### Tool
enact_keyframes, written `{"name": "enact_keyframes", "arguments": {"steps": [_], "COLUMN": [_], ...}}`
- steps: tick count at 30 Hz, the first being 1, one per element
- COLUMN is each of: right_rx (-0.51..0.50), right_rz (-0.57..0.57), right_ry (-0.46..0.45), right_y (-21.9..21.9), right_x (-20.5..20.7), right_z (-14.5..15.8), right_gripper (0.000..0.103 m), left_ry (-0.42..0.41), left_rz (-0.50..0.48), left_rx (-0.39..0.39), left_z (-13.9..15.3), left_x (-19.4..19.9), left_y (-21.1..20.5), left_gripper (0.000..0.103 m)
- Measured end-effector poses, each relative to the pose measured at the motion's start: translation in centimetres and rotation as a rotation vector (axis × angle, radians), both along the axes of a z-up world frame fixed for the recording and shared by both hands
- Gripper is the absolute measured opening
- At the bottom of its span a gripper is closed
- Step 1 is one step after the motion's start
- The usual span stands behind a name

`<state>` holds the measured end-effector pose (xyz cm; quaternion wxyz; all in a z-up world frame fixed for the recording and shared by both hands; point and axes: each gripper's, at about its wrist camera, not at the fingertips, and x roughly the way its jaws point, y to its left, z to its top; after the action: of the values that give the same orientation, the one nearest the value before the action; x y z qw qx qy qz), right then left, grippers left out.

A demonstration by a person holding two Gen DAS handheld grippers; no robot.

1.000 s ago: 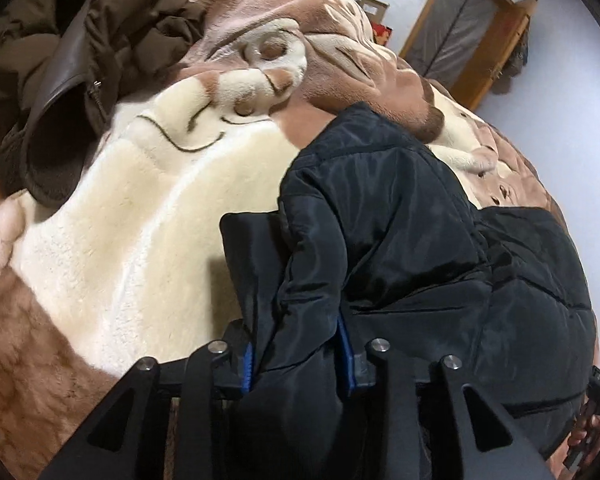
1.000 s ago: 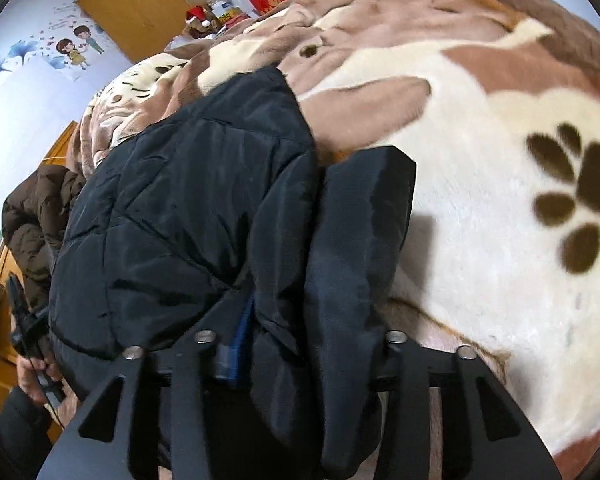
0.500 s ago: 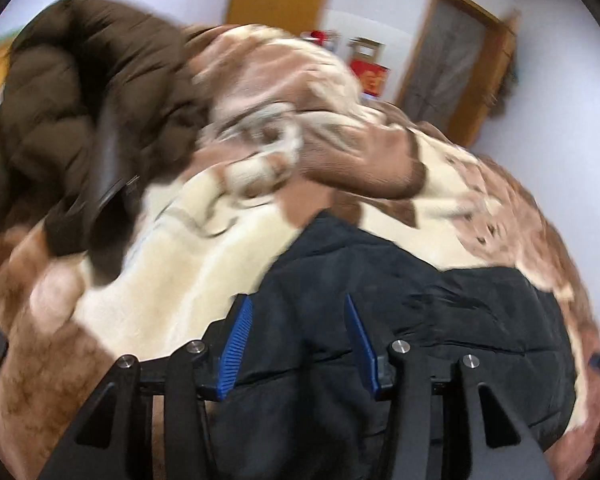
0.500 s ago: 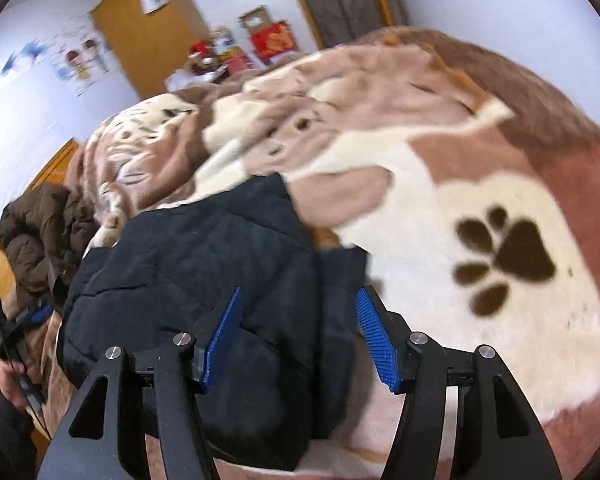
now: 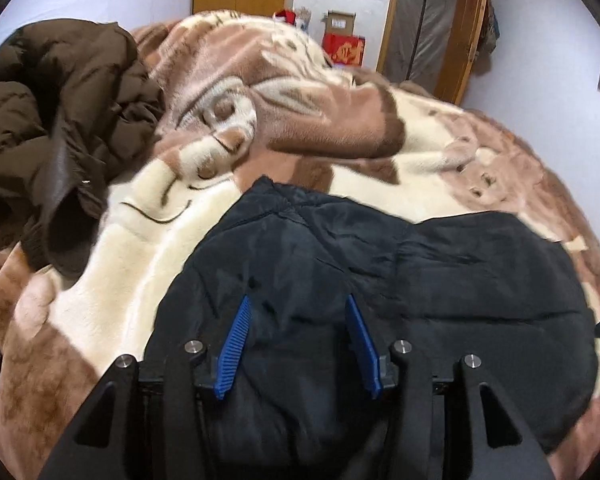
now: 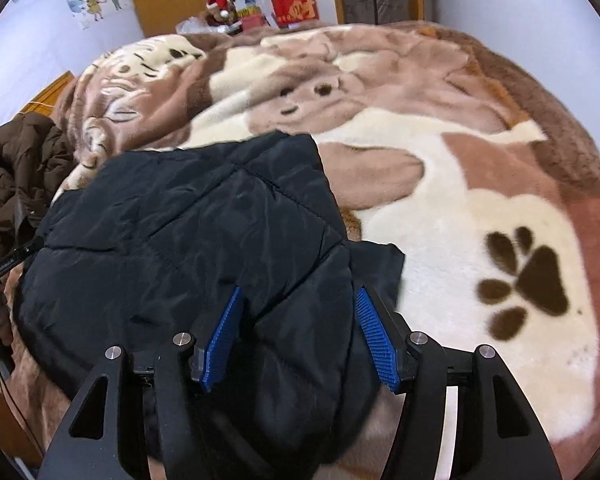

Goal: Fold large clothes

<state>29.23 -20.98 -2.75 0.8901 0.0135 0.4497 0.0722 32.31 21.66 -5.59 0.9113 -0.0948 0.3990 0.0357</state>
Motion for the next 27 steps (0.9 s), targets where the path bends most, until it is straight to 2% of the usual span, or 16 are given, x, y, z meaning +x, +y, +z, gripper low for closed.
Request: {"name": "enact_keyframes", "arguments": {"steps": [4, 6, 7, 15, 19, 25, 27], "right_rx": [0.004, -0.001, -0.003, -0.014, -0.027, -0.063, -0.077], "right_rz": [0.021, 0.039, 0.045, 0.096, 0.111, 0.119, 0.126], "right_ry": [-0.042, -0.056, -0.065, -0.103, -0.117, -0.13, -0.14], "right_y": [0.8, 1.2, 1.5, 2.9, 3.2, 3.2, 3.3], "right_x": [-4.3, -6.7, -8.1, -18.0, -22.0, -27.0, -28.2], "right_z": [2.1, 2.8, 3.2, 5.3, 6.0, 6.8, 6.9], "right_gripper": [0.06, 0.06, 0.06, 0.06, 0.06, 0.06, 0.06], "left_ry": [-0.031, -0.033, -0.033, -0.006, -0.007, 0.001, -0.003], "left_rz": [0.004, -0.005, -0.007, -0.043, -0.069, -0.083, -0.091], "left_rx": [-0.008, -0.007, -0.005, 0.004, 0.027, 0.008, 0.025], "left_z": [2.5, 3.4, 3.8, 5.5, 6.2, 6.6, 6.7], "left_x": [-5.3, -8.2, -9.5, -19.5, -23.6, -28.4, -29.8], "left_y": [-1.7, -3.1, -3.8, -8.8, -11.1, -13.1, -13.7], "left_gripper": [0.052, 0.059, 0.062, 0.066, 0.067, 0.067, 0.067]}}
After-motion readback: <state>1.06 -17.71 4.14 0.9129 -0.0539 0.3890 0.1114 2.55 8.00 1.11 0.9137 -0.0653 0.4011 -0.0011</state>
